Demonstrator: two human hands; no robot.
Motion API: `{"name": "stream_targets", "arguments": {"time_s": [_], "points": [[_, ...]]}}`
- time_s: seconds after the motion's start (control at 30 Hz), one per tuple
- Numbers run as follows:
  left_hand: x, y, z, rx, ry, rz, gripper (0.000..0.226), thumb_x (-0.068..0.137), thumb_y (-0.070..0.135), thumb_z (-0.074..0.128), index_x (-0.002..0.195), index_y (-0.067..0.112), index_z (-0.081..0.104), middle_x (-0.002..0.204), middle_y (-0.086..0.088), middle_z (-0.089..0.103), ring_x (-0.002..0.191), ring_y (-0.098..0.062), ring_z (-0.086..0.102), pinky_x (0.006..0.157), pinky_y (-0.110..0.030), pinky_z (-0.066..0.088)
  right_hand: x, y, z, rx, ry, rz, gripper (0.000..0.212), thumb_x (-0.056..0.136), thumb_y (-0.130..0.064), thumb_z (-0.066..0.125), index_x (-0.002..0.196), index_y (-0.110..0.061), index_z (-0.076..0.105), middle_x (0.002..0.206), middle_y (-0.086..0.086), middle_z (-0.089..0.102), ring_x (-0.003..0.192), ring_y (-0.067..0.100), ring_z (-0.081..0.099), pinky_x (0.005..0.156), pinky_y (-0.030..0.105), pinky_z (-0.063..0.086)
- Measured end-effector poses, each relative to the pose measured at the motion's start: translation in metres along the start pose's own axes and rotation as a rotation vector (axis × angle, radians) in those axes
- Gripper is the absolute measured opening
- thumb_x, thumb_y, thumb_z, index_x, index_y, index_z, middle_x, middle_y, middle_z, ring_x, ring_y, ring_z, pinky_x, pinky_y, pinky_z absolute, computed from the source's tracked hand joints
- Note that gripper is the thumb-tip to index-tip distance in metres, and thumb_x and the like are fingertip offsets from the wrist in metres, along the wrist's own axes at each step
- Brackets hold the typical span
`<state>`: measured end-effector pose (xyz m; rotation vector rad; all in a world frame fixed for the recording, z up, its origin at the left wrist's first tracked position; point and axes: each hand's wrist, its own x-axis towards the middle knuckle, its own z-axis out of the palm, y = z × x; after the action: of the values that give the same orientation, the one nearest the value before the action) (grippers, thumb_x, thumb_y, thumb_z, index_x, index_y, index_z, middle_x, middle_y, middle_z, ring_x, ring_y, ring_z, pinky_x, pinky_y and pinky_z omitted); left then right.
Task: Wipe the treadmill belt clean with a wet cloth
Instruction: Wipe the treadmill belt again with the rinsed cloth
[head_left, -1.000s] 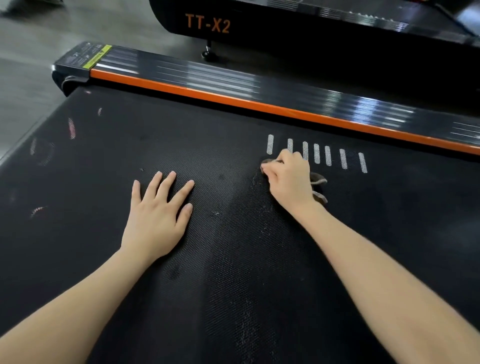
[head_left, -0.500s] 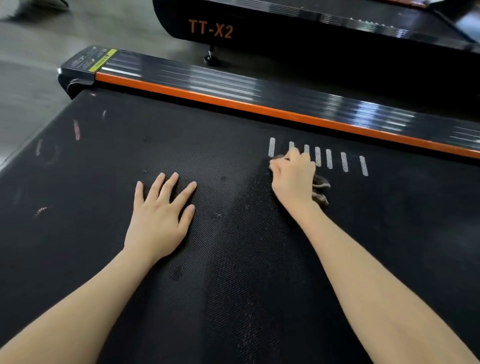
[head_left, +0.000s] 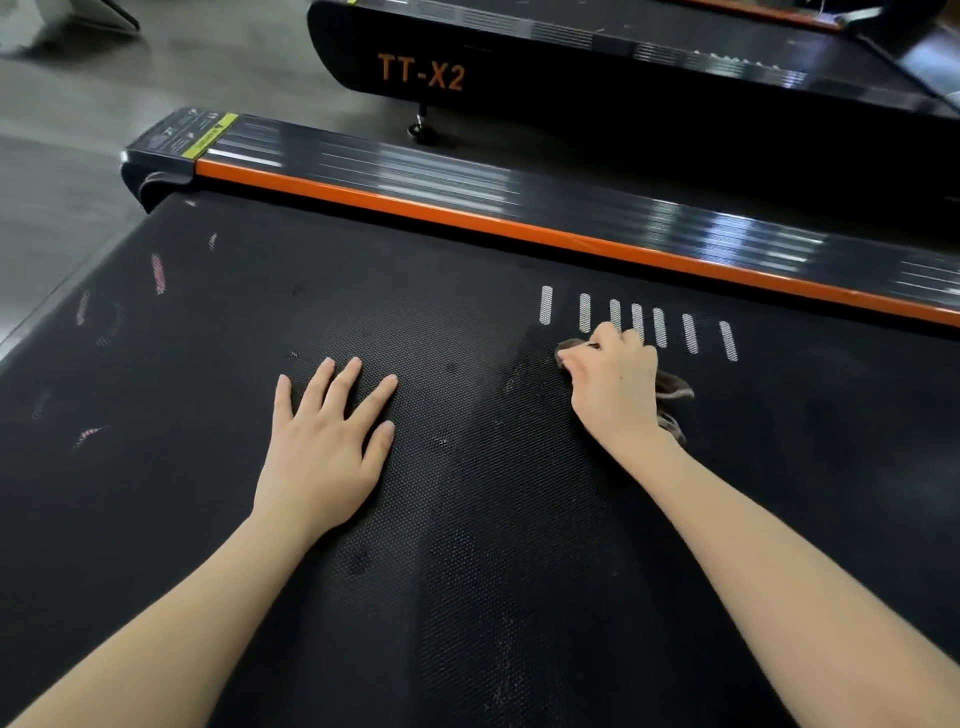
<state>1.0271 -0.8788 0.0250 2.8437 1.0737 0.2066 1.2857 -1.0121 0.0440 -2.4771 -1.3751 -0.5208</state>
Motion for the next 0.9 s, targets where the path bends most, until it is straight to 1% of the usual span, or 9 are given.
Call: {"name": "stream_targets", "arguments": {"time_s": [0.07, 0.13, 0.23, 0.33, 0.43, 0.53, 0.63, 0.7, 0.9], "points": [[0.000, 0.000, 0.000, 0.003, 0.001, 0.000, 0.058, 0.092, 0.050, 0.018, 0.141, 0.030, 0.043, 0.148, -0.011, 0.039, 0.140, -0.032, 0.027, 0.113, -0.058, 0.012, 0.004, -0.008, 0.004, 0.028, 0.001, 0.149, 0.020, 0.083, -0.013, 0.055, 0.077, -0.012, 0.074, 0.083, 0.012, 0.056, 0.074, 0.034, 0.049, 0.065, 0.038, 0.029], [0.000, 0.001, 0.000, 0.005, 0.002, 0.000, 0.058, 0.092, 0.050, 0.018, 0.141, 0.030, 0.042, 0.148, -0.011, 0.038, 0.140, -0.032, 0.027, 0.113, -0.058, 0.012, 0.000, -0.030, 0.007, 0.062, 0.029, 0.079, 0.019, 0.080, -0.015, 0.056, 0.073, -0.011, 0.073, 0.081, 0.012, 0.056, 0.071, 0.034, 0.050, 0.062, 0.037, 0.032], [-0.001, 0.001, 0.000, 0.004, -0.001, 0.000, 0.059, 0.092, 0.050, 0.017, 0.141, 0.030, 0.042, 0.148, -0.012, 0.038, 0.140, -0.032, 0.027, 0.113, -0.058, 0.013, -0.005, -0.040, 0.008, 0.084, 0.010, -0.160, 0.019, 0.079, -0.016, 0.055, 0.071, -0.012, 0.072, 0.077, 0.010, 0.056, 0.065, 0.032, 0.050, 0.057, 0.034, 0.030], [-0.001, 0.000, -0.001, 0.001, 0.001, 0.010, 0.058, 0.093, 0.050, 0.017, 0.141, 0.030, 0.042, 0.148, -0.011, 0.039, 0.140, -0.032, 0.027, 0.113, -0.058, 0.013, 0.004, -0.014, 0.008, 0.095, 0.003, -0.073, 0.027, 0.083, -0.018, 0.049, 0.077, -0.014, 0.075, 0.079, 0.010, 0.057, 0.068, 0.035, 0.052, 0.059, 0.038, 0.035], [-0.001, 0.000, -0.001, -0.002, 0.003, 0.005, 0.058, 0.093, 0.051, 0.018, 0.142, 0.031, 0.042, 0.148, -0.010, 0.038, 0.140, -0.031, 0.027, 0.114, -0.058, 0.012, -0.004, 0.004, 0.002, 0.169, 0.009, 0.110, 0.025, 0.085, -0.025, 0.055, 0.099, -0.015, 0.073, 0.100, 0.013, 0.061, 0.086, 0.040, 0.054, 0.071, 0.047, 0.041], [-0.001, 0.000, 0.000, 0.005, -0.001, 0.006, 0.058, 0.093, 0.050, 0.018, 0.141, 0.030, 0.043, 0.147, -0.011, 0.040, 0.140, -0.032, 0.028, 0.113, -0.058, 0.014, -0.036, 0.009, -0.011, 0.160, -0.105, -0.020, 0.051, 0.086, -0.046, 0.052, 0.132, -0.022, 0.051, 0.138, 0.015, 0.044, 0.119, 0.035, 0.041, 0.094, 0.051, 0.037], [-0.002, 0.000, 0.000, 0.010, -0.001, 0.001, 0.057, 0.093, 0.049, 0.020, 0.140, 0.029, 0.044, 0.145, -0.012, 0.042, 0.138, -0.032, 0.031, 0.112, -0.060, 0.017, -0.032, 0.040, -0.005, 0.126, -0.086, -0.111, 0.049, 0.087, -0.045, 0.044, 0.127, -0.018, 0.057, 0.140, 0.018, 0.045, 0.114, 0.040, 0.046, 0.091, 0.055, 0.044], [-0.001, 0.000, 0.000, 0.010, 0.001, 0.008, 0.056, 0.093, 0.049, 0.021, 0.140, 0.029, 0.045, 0.145, -0.012, 0.043, 0.138, -0.033, 0.032, 0.111, -0.060, 0.018, 0.003, 0.056, 0.012, 0.110, -0.034, -0.017, 0.042, 0.090, -0.037, 0.048, 0.121, -0.014, 0.062, 0.137, 0.019, 0.049, 0.107, 0.043, 0.048, 0.086, 0.054, 0.043], [0.001, 0.000, 0.002, 0.016, 0.025, 0.012, 0.056, 0.093, 0.049, 0.021, 0.141, 0.030, 0.043, 0.146, -0.012, 0.041, 0.139, -0.032, 0.030, 0.112, -0.059, 0.015, 0.093, 0.019, 0.054, 0.047, -0.061, 0.263, 0.037, 0.097, -0.029, 0.050, 0.132, -0.017, 0.052, 0.145, 0.010, 0.037, 0.122, 0.037, 0.037, 0.101, 0.046, 0.030]]}}
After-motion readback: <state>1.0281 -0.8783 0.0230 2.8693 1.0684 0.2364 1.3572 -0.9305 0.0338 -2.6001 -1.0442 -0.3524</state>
